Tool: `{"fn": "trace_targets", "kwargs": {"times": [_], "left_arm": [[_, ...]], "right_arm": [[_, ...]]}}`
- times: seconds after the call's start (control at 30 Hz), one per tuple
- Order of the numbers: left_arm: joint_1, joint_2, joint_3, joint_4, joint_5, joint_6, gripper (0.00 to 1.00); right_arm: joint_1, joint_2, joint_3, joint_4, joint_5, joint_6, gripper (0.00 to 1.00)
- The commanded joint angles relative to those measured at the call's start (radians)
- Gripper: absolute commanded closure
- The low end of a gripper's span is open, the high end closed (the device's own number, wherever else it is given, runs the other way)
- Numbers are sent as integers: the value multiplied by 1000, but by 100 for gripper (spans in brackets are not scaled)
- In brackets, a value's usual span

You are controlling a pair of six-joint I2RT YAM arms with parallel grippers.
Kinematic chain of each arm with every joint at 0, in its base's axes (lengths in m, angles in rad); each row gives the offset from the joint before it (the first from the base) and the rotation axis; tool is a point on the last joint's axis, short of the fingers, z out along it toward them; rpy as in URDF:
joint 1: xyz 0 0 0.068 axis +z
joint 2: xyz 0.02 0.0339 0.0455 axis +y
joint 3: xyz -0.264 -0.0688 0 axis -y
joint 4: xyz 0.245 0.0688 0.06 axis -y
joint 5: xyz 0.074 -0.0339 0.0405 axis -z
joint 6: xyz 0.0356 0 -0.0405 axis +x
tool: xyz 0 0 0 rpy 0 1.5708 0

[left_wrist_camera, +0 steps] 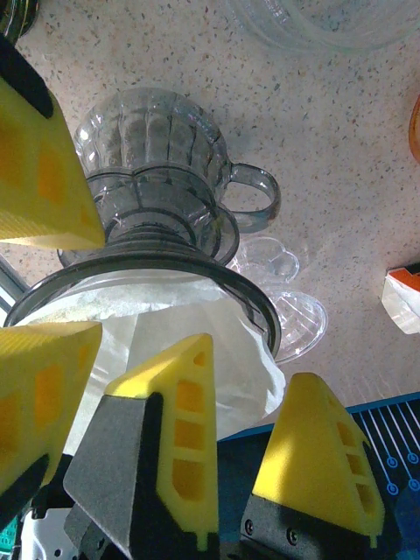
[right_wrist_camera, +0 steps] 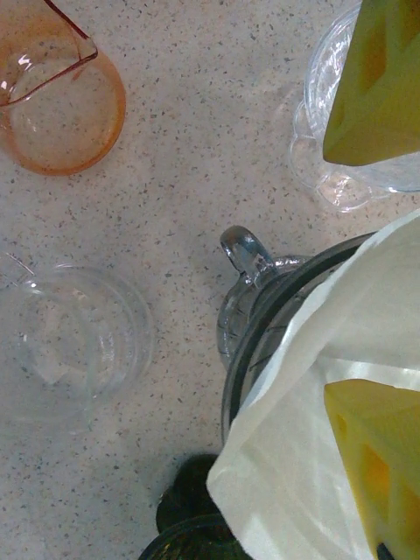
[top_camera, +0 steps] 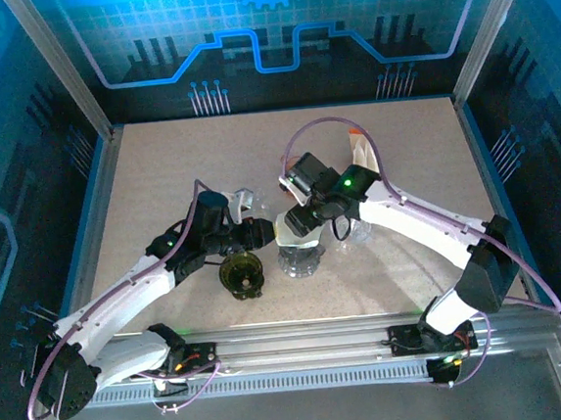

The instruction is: Place the coffee filter in the dripper

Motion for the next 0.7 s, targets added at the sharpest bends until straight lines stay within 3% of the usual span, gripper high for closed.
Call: {"fn": "trace_targets", "kwargs": {"times": [0.0, 0.67], "left_arm": [[-9, -13, -11, -16, 11, 17, 71], [-11, -11, -6, -18, 14, 10, 71]], "right_arm": [[-7, 6, 25, -41, -21, -35, 33], [-7, 120, 3, -36, -23, -67, 33]]}}
